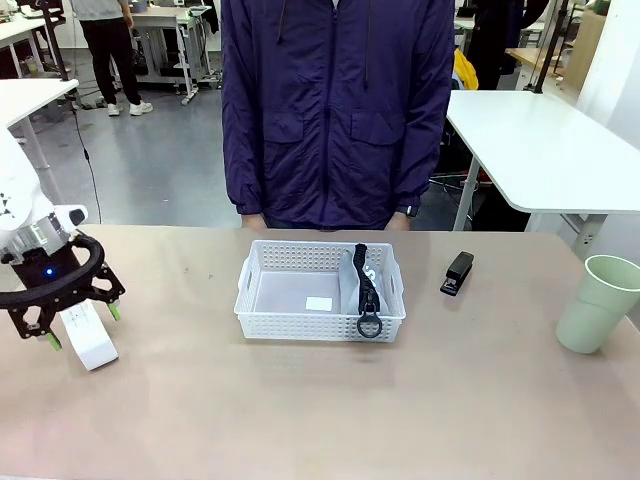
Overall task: Efficiently arrange items inside the basket to fit them all.
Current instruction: Pick up the Digital clock and place it inside the Organizing basket.
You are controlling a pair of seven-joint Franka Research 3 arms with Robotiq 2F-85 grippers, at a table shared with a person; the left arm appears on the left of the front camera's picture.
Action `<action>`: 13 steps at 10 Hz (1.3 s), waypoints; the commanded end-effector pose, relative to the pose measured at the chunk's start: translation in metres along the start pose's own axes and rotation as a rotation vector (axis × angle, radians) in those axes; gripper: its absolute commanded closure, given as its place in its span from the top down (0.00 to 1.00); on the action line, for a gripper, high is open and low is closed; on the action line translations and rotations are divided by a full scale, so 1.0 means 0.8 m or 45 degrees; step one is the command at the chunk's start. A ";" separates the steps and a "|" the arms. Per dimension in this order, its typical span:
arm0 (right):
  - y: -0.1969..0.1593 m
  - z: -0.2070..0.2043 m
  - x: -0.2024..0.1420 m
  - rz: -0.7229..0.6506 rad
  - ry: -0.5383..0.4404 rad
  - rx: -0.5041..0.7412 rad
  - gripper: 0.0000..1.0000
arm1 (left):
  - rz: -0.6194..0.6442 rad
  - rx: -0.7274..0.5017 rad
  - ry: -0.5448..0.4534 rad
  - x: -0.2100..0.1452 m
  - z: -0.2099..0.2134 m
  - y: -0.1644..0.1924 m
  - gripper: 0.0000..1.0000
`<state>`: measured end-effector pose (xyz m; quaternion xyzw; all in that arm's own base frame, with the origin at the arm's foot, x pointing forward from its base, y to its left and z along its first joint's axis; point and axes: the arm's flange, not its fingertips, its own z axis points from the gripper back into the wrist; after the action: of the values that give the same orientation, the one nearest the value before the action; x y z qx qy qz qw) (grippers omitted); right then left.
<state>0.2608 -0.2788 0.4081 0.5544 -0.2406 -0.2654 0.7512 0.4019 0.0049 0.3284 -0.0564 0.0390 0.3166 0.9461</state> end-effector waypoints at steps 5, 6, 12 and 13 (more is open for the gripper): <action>0.003 0.000 0.003 0.027 -0.016 0.033 1.00 | -0.023 -0.021 0.005 -0.003 -0.009 0.007 1.00; 0.003 0.000 0.003 0.027 -0.016 0.033 1.00 | -0.022 -0.016 0.001 -0.003 -0.009 0.006 0.93; 0.003 0.000 0.003 0.027 -0.016 0.033 1.00 | -0.012 0.019 0.024 0.001 -0.012 0.004 0.15; 0.003 0.000 0.003 0.027 -0.016 0.033 1.00 | -0.011 0.014 0.029 0.000 -0.011 0.006 0.05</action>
<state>0.2608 -0.2788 0.4081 0.5545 -0.2406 -0.2654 0.7512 0.4029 0.0060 0.3217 -0.0596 0.0459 0.3115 0.9473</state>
